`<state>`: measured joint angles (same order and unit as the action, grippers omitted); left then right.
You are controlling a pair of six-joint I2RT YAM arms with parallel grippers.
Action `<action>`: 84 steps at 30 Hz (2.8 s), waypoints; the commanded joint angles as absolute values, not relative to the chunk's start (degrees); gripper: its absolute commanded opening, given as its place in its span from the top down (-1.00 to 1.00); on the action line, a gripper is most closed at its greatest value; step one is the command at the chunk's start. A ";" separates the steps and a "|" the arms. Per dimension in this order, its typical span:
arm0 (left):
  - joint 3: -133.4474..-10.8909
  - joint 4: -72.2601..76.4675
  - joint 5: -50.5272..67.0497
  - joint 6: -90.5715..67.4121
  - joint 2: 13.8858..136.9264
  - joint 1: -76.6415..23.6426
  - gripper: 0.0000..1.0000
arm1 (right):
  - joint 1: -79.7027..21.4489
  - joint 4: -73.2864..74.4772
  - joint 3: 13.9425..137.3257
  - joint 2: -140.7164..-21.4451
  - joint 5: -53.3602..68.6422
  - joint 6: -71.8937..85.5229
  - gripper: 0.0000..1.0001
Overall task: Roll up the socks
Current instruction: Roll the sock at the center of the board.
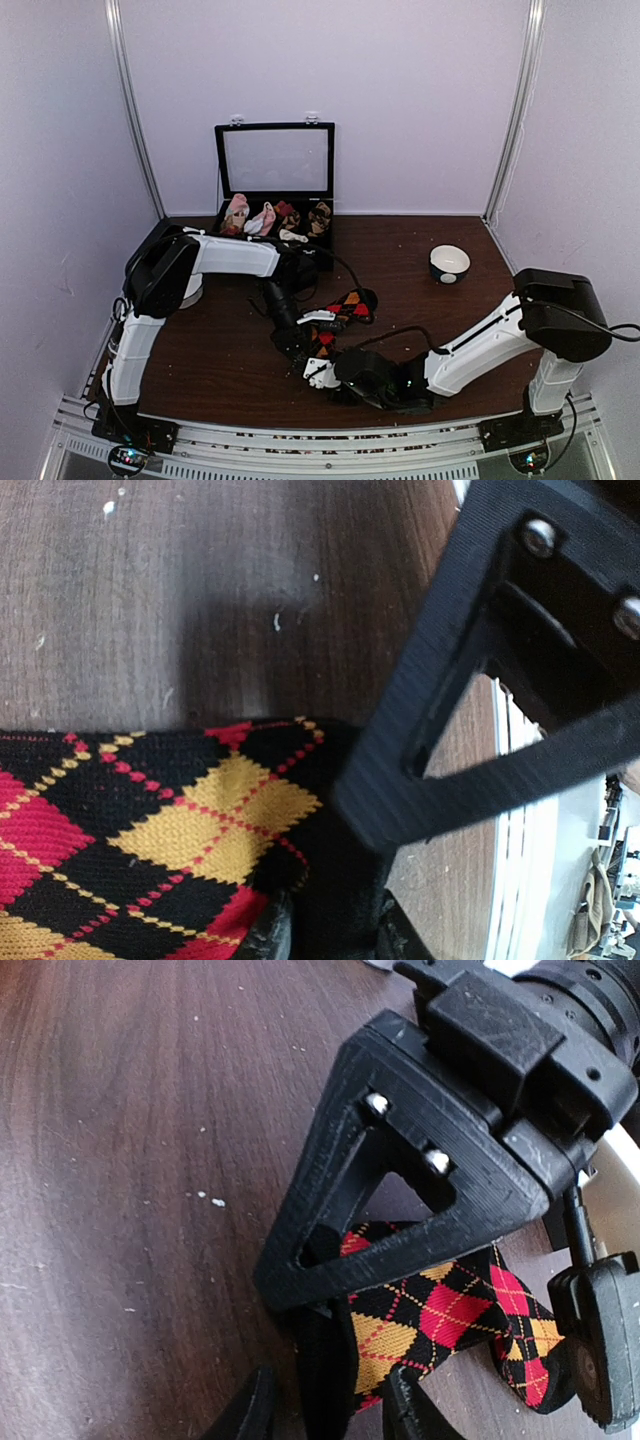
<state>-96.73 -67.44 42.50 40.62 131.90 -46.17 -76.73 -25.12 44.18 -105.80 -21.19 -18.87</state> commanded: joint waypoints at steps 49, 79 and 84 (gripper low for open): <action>-68.67 -41.60 29.10 49.35 100.46 -50.74 -0.29 | -53.33 -13.66 52.39 -111.56 35.72 36.94 1.00; -68.12 -34.16 12.89 52.68 107.57 -53.44 -0.11 | -52.89 1.33 63.11 -116.33 38.82 33.33 1.00; -66.80 -34.65 13.07 51.83 107.30 -52.06 0.08 | -52.91 2.49 62.99 -115.64 38.52 32.53 1.00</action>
